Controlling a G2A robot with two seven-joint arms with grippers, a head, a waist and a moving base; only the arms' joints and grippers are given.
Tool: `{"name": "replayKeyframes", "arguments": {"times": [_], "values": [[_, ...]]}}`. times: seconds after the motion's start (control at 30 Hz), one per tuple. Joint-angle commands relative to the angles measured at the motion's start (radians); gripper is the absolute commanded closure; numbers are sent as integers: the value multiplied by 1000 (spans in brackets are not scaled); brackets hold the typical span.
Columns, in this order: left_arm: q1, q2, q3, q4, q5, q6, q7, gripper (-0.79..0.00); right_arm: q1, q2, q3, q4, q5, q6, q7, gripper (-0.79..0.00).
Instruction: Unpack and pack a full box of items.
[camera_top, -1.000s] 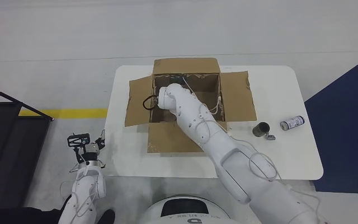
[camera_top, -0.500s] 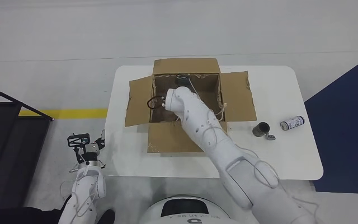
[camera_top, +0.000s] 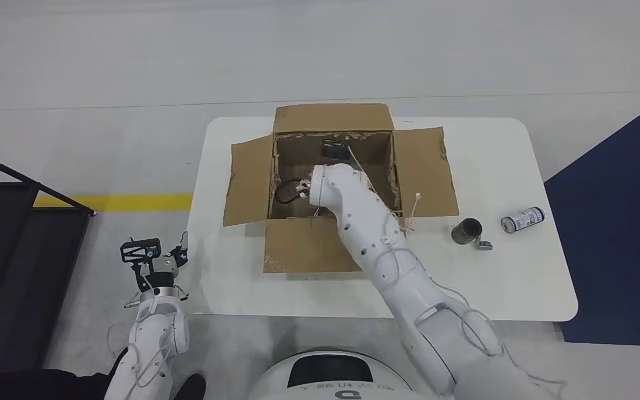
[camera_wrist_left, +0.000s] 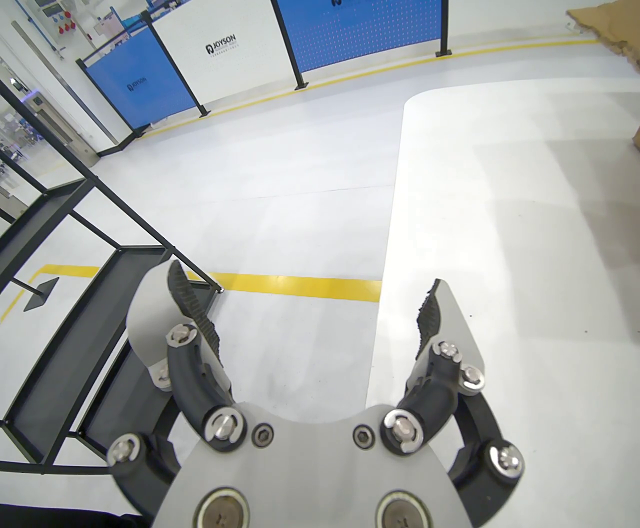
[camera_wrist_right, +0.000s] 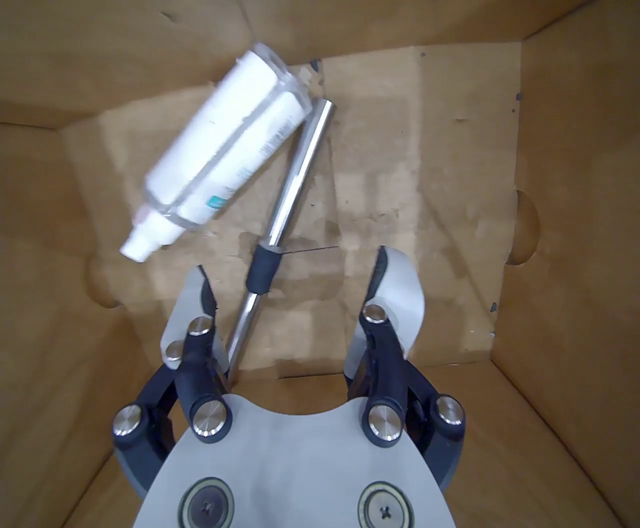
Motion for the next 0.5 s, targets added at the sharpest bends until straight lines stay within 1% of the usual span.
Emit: {"name": "replayKeyframes", "arguments": {"times": [0.0, 0.27, 0.47], "values": [[0, 0, 0, 0, 0, 0, 0, -785, 29, -12, 8, 56, -2, -12, 13, -376], [0, 0, 0, 0, 0, 0, 0, -785, 106, -63, 10, 212, 18, -4, 4, -379], [0, 0, 0, 0, 0, 0, 0, -785, 150, -87, 29, 306, 43, 32, -32, -369]]}}
